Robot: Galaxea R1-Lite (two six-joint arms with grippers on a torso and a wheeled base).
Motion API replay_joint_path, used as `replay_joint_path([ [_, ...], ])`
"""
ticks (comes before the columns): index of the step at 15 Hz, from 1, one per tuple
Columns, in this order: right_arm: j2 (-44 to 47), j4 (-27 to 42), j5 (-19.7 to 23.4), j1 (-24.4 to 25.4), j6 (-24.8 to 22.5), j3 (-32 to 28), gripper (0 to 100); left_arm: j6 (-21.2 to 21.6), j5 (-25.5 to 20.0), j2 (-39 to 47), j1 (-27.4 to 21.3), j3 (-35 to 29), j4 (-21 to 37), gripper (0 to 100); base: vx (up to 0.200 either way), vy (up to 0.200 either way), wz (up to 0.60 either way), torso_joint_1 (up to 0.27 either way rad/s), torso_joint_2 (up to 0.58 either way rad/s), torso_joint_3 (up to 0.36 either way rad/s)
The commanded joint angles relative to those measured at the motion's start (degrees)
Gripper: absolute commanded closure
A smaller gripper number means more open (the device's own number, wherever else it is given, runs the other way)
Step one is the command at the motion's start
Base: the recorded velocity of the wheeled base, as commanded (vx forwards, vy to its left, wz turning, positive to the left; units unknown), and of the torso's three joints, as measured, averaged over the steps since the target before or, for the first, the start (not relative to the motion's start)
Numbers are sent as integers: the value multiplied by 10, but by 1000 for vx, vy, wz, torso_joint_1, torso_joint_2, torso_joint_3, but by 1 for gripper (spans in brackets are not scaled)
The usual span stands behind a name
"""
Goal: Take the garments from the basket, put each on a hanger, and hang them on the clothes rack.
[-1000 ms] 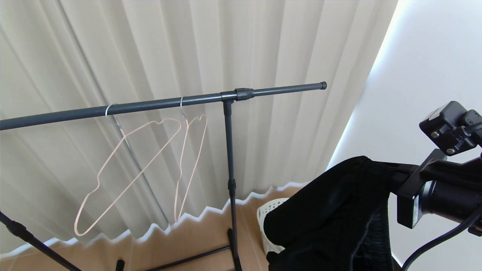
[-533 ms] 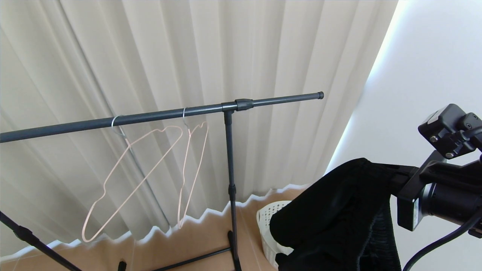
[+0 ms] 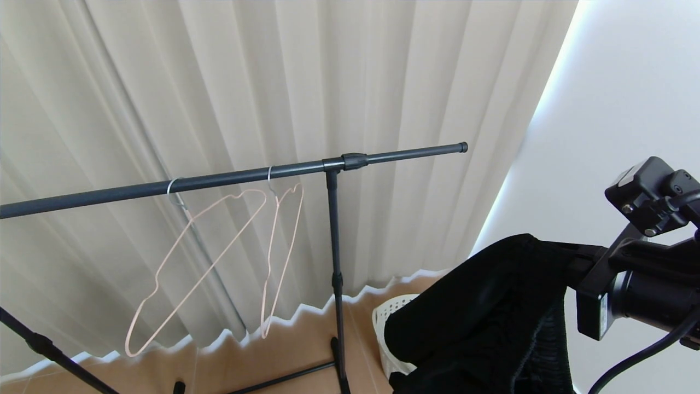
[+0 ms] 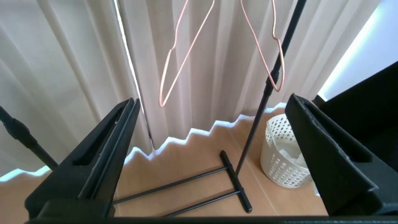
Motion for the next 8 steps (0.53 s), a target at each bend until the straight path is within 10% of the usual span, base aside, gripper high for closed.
replay_joint_path([
  [1, -11, -13, 2, 0, -17, 15, 100, 0, 0, 0, 0, 0, 0, 0, 0, 0, 0, 46, -129, -41],
  [8, -12, -42, 3, -7, -40, 34, 100, 0, 0, 0, 0, 0, 0, 0, 0, 0, 514, 5, -1, -1],
])
